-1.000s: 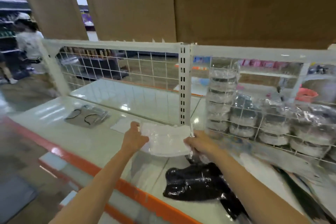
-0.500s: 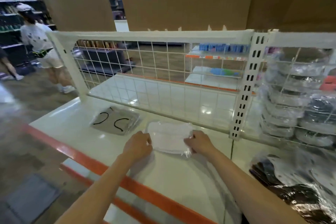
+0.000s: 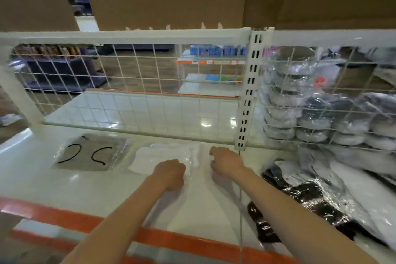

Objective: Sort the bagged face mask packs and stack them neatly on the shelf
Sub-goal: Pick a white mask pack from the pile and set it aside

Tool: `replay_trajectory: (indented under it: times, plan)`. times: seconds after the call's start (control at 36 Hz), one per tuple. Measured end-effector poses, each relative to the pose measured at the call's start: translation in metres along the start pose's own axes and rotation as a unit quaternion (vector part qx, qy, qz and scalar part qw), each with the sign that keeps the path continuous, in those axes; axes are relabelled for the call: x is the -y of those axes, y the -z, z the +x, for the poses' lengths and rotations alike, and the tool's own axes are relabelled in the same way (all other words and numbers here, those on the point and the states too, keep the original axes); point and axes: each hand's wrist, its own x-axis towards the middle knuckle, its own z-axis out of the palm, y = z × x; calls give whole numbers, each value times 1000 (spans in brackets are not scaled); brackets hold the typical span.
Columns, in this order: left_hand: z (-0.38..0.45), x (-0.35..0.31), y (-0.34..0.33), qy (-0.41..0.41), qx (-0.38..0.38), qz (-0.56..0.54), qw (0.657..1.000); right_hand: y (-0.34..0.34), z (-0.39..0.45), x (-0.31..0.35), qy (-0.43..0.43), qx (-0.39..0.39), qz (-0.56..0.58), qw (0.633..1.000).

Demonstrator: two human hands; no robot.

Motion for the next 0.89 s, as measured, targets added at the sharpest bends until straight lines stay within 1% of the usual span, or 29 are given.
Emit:
replay_trajectory:
  times: [0.06,0.11,0.17,0.28,0.39,0.47,0.64,0.81,0.89]
  plan:
    - [14,-28,9,-47,-6,24,999,8,-17,-23,11,-23,-54,998]
    - [27,-58,18,-97,-36,31,994,17,-37,-48,9,-41,-105,994]
    - [36,-89,27,-143,-60,21,988,27,-59,-74,-12,-57,-134,989]
    - [48,-146,47,-215,-90,-12,972,44,-99,-131,-70,-76,-129,986]
    - [51,-190,59,-262,-129,-37,956,55,-130,-179,-129,-105,-106,980]
    - [50,-220,66,-271,-148,-73,948,63,-149,-208,-169,-107,-82,976]
    - [47,-271,66,-255,-145,-174,940,72,-170,-268,-200,-110,-48,972]
    - [39,-287,68,-228,-113,-219,942,89,-159,-315,-204,-141,-5,969]
    - [35,-286,70,-216,-115,-224,944,92,-148,-330,-202,-130,-36,970]
